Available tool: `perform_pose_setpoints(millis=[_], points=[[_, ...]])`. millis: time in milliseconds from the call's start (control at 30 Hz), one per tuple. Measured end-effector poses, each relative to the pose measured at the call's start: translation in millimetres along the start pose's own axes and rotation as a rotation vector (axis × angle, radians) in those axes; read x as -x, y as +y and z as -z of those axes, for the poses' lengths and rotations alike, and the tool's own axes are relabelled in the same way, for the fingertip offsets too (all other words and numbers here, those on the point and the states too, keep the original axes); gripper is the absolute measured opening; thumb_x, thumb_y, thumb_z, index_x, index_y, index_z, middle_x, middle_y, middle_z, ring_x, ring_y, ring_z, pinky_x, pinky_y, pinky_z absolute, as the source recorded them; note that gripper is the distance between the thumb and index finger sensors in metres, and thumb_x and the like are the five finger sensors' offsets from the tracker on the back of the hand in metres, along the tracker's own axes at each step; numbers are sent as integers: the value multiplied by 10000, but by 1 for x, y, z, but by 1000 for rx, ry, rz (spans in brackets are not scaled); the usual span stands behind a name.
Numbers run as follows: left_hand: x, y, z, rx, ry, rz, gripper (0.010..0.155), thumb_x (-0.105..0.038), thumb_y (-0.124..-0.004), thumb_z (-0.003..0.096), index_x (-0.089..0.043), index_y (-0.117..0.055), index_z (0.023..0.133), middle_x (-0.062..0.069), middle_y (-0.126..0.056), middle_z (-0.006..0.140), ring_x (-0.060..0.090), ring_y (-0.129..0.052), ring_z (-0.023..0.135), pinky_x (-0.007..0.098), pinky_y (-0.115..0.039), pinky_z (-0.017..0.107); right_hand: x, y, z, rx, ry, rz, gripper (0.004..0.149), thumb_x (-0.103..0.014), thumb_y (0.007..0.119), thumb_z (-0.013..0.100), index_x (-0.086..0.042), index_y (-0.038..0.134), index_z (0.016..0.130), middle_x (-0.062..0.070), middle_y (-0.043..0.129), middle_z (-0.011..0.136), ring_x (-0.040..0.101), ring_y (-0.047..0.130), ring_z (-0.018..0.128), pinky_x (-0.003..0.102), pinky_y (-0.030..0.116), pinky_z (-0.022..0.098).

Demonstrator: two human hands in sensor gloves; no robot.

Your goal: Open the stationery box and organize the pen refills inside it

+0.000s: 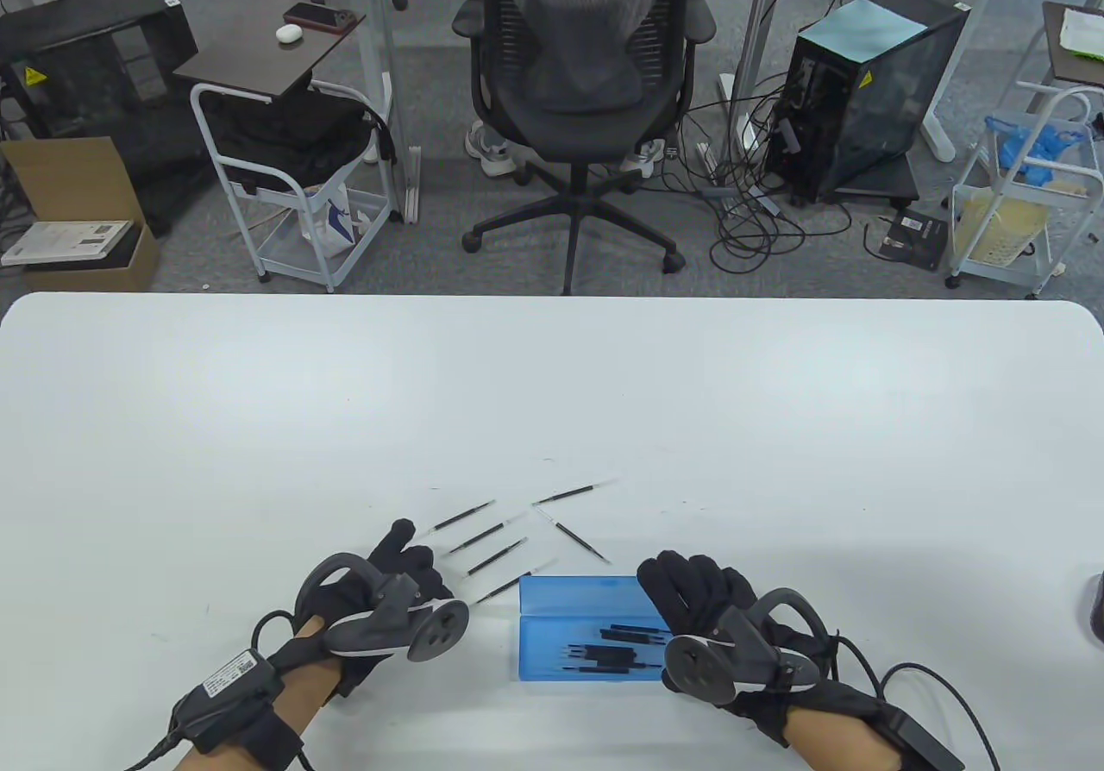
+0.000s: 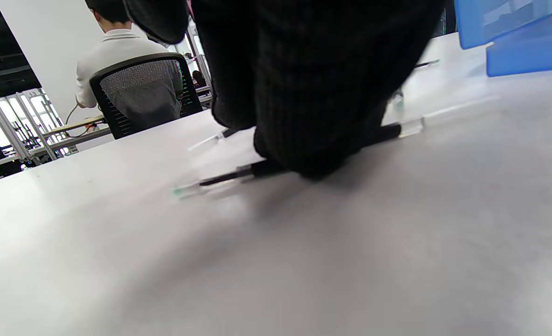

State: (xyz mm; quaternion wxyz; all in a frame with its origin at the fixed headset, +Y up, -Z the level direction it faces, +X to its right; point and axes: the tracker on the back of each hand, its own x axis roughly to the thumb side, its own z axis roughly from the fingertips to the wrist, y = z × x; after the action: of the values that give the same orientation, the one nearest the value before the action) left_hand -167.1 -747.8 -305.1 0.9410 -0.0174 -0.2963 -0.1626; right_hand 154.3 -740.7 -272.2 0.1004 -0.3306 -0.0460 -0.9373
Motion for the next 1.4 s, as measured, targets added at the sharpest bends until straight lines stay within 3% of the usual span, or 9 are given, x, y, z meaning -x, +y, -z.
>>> perform_pose_setpoints(millis=[567,800,933,1100,1267,1400], points=[[-3,-3,-7,-25,-19,-21,516,-302,-961,427,-259,-802,916,-61,-979,870,196,-907,949,585,-456,914,1,1,1,-23,0,12,1161,-547,804,443,-53,-6,1112,323,169,1197,595,489,1054,672,546,741],[-16,30,-18,-143,3,8,519,-320,-957,418,-247,-809,910,-59,-990,849,210,-933,915,621,-482,877,1,1,1,-25,-3,16,1161,-547,803,445,-53,-10,1111,325,164,1195,594,488,1055,672,545,740],[-40,53,-24,-210,20,-6,520,-326,-956,418,-242,-811,911,-58,-993,843,218,-943,903,635,-493,867,1,1,2,-25,-5,18,1160,-547,802,446,-54,-12,1110,325,162,1193,594,489,1054,672,545,740],[-90,74,-22,-254,23,-35,519,-329,-954,420,-230,-815,909,-48,-998,835,229,-954,887,648,-512,849,1,2,2,-22,-9,20,1161,-548,801,446,-52,-13,1110,327,162,1192,594,493,1052,670,548,740],[-140,87,-3,-252,19,18,522,-331,-954,418,-222,-820,910,-43,-1003,828,236,-962,875,648,-528,837,1,2,1,-22,-9,19,1161,-548,799,448,-53,-17,1109,327,158,1191,593,489,1054,669,548,740],[-163,88,17,-229,0,19,521,-331,-953,420,-221,-819,911,-44,-1002,829,236,-961,876,640,-538,838,2,2,1,-20,-10,25,1161,-550,799,447,-55,-17,1109,327,155,1190,590,494,1053,668,550,739]])
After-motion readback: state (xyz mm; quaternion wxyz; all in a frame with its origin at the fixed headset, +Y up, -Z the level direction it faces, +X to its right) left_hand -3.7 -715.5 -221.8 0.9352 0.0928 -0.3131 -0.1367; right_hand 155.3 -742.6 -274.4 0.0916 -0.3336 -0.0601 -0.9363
